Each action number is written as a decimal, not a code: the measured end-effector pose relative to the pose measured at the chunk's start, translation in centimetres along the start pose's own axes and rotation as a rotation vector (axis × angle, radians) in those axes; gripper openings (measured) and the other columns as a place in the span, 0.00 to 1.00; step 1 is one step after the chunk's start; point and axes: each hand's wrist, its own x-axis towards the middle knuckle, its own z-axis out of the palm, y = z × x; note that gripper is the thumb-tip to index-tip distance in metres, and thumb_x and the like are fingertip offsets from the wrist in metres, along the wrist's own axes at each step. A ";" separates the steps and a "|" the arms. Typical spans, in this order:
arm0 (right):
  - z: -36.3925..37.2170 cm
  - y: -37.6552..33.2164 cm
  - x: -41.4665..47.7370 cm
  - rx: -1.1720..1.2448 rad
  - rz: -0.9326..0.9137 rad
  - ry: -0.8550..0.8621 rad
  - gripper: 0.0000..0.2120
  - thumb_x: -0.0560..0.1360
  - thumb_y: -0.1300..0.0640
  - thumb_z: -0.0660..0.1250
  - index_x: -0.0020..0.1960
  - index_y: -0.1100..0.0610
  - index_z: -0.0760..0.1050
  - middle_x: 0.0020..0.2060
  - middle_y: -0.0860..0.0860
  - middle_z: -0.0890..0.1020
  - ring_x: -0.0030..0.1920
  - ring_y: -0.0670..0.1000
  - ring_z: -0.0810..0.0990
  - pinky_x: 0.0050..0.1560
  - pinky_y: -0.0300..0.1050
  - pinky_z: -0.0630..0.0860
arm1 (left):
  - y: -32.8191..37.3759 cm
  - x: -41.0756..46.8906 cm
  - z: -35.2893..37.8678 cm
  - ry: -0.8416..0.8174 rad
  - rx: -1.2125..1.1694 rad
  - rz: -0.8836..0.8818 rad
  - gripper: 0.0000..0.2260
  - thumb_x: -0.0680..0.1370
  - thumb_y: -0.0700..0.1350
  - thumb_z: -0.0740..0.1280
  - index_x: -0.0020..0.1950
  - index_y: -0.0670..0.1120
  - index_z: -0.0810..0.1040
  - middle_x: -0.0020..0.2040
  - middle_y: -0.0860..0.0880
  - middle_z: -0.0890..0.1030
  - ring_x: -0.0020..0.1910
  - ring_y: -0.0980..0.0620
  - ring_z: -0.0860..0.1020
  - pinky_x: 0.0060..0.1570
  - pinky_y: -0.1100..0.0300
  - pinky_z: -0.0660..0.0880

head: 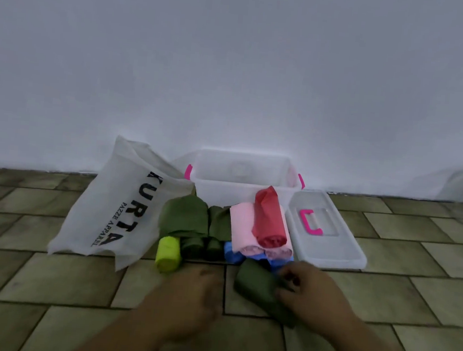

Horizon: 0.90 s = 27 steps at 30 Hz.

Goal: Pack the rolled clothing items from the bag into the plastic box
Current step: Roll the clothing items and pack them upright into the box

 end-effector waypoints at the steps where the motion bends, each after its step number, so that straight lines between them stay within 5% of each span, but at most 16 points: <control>1: 0.9 -0.3 -0.3 -0.073 -0.018 -0.037 0.16 0.65 0.45 0.68 0.52 0.42 0.75 0.46 0.42 0.78 0.45 0.43 0.77 0.43 0.38 0.72 | -0.3 -0.8 1.5 -0.100 0.057 -0.046 0.28 0.73 0.56 0.63 0.73 0.57 0.63 0.76 0.52 0.59 0.73 0.54 0.60 0.69 0.59 0.61; 5: 2.7 -1.9 0.2 -0.248 -0.008 -0.077 0.23 0.66 0.44 0.68 0.59 0.49 0.71 0.52 0.48 0.79 0.49 0.48 0.78 0.46 0.41 0.75 | -0.3 -2.4 3.7 -0.083 0.133 -0.105 0.32 0.69 0.60 0.64 0.72 0.62 0.59 0.77 0.56 0.51 0.76 0.52 0.50 0.71 0.48 0.56; 8: 3.5 -2.6 0.3 -0.251 -0.020 -0.061 0.24 0.66 0.44 0.68 0.61 0.47 0.70 0.54 0.47 0.79 0.50 0.48 0.77 0.47 0.40 0.74 | 0.6 -3.1 3.4 0.003 -0.049 -0.173 0.26 0.72 0.57 0.65 0.70 0.59 0.66 0.74 0.53 0.62 0.71 0.54 0.62 0.67 0.56 0.62; 10: 3.8 -3.1 -0.2 -0.196 -0.051 0.029 0.25 0.65 0.44 0.68 0.61 0.44 0.69 0.54 0.44 0.78 0.51 0.47 0.76 0.49 0.40 0.74 | 1.7 -3.4 3.0 0.083 -0.577 -0.390 0.21 0.73 0.58 0.67 0.64 0.53 0.73 0.61 0.51 0.77 0.55 0.55 0.76 0.51 0.61 0.73; 12: 4.2 -3.6 -1.1 -0.175 -0.137 0.116 0.24 0.65 0.43 0.67 0.61 0.42 0.69 0.55 0.42 0.77 0.54 0.46 0.74 0.53 0.43 0.73 | 2.6 -3.4 2.3 -0.060 -1.279 -0.608 0.24 0.71 0.64 0.65 0.55 0.46 0.78 0.48 0.46 0.83 0.43 0.48 0.81 0.38 0.58 0.77; 15: 5.1 -4.6 -2.9 -0.239 -0.317 0.178 0.25 0.62 0.45 0.65 0.60 0.41 0.71 0.55 0.40 0.77 0.56 0.48 0.74 0.53 0.48 0.72 | 2.3 -2.9 1.7 -0.178 -1.777 -0.642 0.33 0.71 0.69 0.60 0.57 0.42 0.81 0.54 0.37 0.82 0.51 0.38 0.81 0.47 0.49 0.78; 17: 5.6 -4.9 -3.9 -0.228 -0.436 0.222 0.25 0.61 0.46 0.69 0.59 0.42 0.74 0.56 0.41 0.78 0.57 0.50 0.75 0.52 0.49 0.74 | 2.0 -2.7 1.1 -0.160 -1.811 -0.648 0.27 0.71 0.63 0.65 0.54 0.42 0.83 0.55 0.36 0.82 0.51 0.37 0.81 0.49 0.47 0.78; 21: 6.9 -4.8 -5.4 -0.090 -0.422 0.008 0.30 0.62 0.42 0.64 0.65 0.39 0.68 0.64 0.40 0.68 0.66 0.46 0.65 0.64 0.45 0.67 | 1.8 -1.9 1.8 -0.131 -1.659 -0.737 0.11 0.74 0.43 0.67 0.52 0.38 0.83 0.49 0.35 0.83 0.47 0.37 0.82 0.46 0.45 0.78; 24: 7.8 -5.3 -6.2 -0.020 -0.298 0.002 0.38 0.55 0.28 0.64 0.63 0.38 0.65 0.62 0.38 0.64 0.64 0.42 0.63 0.63 0.42 0.66 | 2.5 -1.5 3.0 -0.079 -1.495 -0.805 0.08 0.75 0.41 0.66 0.47 0.39 0.83 0.42 0.37 0.84 0.40 0.39 0.84 0.39 0.49 0.80; 27: 8.6 -6.0 -6.3 -0.057 -0.225 0.072 0.37 0.54 0.26 0.62 0.59 0.41 0.68 0.57 0.40 0.67 0.60 0.44 0.66 0.56 0.41 0.67 | 2.9 -0.9 3.3 0.058 -1.407 -0.800 0.05 0.75 0.39 0.67 0.48 0.41 0.82 0.38 0.40 0.85 0.36 0.41 0.83 0.30 0.54 0.79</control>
